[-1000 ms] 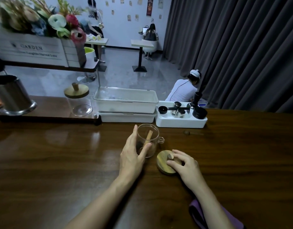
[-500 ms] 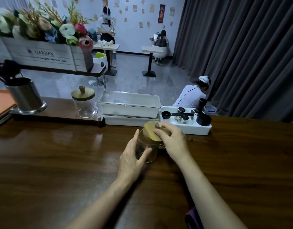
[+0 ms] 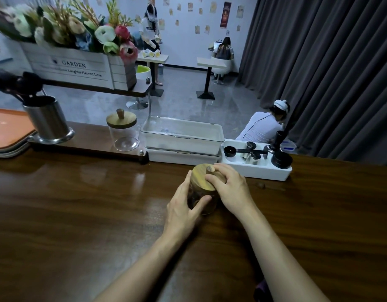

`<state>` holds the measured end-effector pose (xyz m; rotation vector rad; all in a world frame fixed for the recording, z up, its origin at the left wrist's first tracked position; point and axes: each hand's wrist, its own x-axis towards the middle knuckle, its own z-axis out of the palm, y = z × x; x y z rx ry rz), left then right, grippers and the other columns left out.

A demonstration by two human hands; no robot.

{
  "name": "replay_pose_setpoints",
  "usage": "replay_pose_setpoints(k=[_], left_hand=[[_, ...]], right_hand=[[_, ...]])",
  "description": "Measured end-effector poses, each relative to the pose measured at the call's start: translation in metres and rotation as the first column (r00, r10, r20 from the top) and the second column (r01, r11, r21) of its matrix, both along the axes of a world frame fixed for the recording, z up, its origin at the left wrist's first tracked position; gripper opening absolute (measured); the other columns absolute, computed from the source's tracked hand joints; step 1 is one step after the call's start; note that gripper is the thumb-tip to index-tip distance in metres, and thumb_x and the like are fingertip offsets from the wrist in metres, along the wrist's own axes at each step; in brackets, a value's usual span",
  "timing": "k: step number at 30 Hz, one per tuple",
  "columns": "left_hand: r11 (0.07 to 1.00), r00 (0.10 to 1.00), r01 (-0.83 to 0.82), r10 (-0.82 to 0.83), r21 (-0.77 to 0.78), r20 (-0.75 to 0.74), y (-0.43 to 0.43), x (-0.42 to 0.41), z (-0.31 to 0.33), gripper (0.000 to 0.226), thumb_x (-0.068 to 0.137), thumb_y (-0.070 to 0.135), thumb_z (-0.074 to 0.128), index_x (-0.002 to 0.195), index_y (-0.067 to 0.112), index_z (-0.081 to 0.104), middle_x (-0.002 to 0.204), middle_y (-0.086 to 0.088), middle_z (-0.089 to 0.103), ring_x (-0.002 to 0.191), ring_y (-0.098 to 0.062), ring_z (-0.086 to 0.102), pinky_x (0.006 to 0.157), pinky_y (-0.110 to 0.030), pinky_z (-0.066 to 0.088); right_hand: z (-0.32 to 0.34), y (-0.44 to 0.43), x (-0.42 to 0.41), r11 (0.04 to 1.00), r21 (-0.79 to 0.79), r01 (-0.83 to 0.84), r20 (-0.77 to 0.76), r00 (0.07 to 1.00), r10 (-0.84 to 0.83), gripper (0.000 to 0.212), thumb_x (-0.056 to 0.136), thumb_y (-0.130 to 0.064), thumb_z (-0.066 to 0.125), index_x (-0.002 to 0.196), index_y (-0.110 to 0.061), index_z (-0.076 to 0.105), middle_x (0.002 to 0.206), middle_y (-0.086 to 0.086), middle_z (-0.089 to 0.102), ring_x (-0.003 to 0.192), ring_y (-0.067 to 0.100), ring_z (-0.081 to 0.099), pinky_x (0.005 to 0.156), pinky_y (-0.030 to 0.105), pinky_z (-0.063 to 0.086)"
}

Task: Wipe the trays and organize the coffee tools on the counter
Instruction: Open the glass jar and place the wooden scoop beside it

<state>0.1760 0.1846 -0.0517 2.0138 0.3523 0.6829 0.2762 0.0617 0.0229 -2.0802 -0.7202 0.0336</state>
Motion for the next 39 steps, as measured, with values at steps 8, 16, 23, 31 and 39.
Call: replay_pose_setpoints(k=[8,16,23,31,39], left_hand=[[0.993,0.999,0.023,-0.018,-0.116,0.045,0.0,0.0,-0.001,0.089,0.08,0.073,0.066,0.154,0.057,0.019,0.142,0.018,0.057,0.129,0.0,0.055,0.107,-0.04,0.049],[0.999,0.993,0.04,-0.036,-0.031,0.108,0.013,0.009,0.027,0.059,0.089,0.064,0.055,0.141,0.037,0.057,0.145,0.018,0.053,0.134,0.0,0.049,0.11,-0.039,0.045],[0.999,0.999,0.033,-0.033,-0.013,0.025,0.018,0.011,0.033,0.048,0.087,0.065,0.055,0.131,0.048,0.063,0.138,0.024,0.057,0.131,0.004,0.051,0.108,-0.041,0.047],[0.995,0.999,0.04,-0.041,-0.087,-0.001,0.011,0.005,0.034,0.045,0.087,0.056,0.059,0.131,0.045,0.064,0.128,0.027,0.064,0.123,0.003,0.058,0.107,-0.04,0.048],[0.989,0.996,0.032,-0.043,-0.142,-0.08,0.005,0.004,0.037,0.041,0.091,0.053,0.058,0.131,0.052,0.06,0.12,0.024,0.069,0.113,-0.001,0.064,0.103,-0.038,0.051]], right_hand=[[-0.003,-0.002,-0.003,0.999,0.047,0.003,-0.028,1.0,-0.002,0.025,0.091,-0.034,0.072,0.116,-0.031,0.071,0.125,-0.015,0.065,0.116,0.003,0.057,0.099,0.024,0.044],[-0.012,-0.013,-0.008,0.988,0.152,0.011,-0.131,0.991,0.009,0.036,0.091,-0.038,0.072,0.127,-0.038,0.068,0.116,-0.02,0.07,0.109,-0.012,0.058,0.084,0.001,0.04],[-0.02,-0.016,-0.01,0.98,0.2,-0.001,-0.18,0.983,0.038,0.043,0.091,-0.042,0.071,0.133,-0.04,0.063,0.122,-0.021,0.069,0.116,-0.013,0.056,0.092,0.005,0.043],[-0.031,-0.015,-0.008,0.974,0.225,0.013,-0.179,0.983,0.028,0.043,0.09,-0.042,0.072,0.133,-0.038,0.064,0.121,-0.018,0.07,0.116,-0.008,0.059,0.101,0.022,0.048],[-0.036,-0.014,-0.007,0.963,0.269,0.032,-0.191,0.981,0.021,0.038,0.091,-0.039,0.072,0.128,-0.041,0.065,0.112,-0.022,0.072,0.108,-0.009,0.062,0.091,0.016,0.047]])
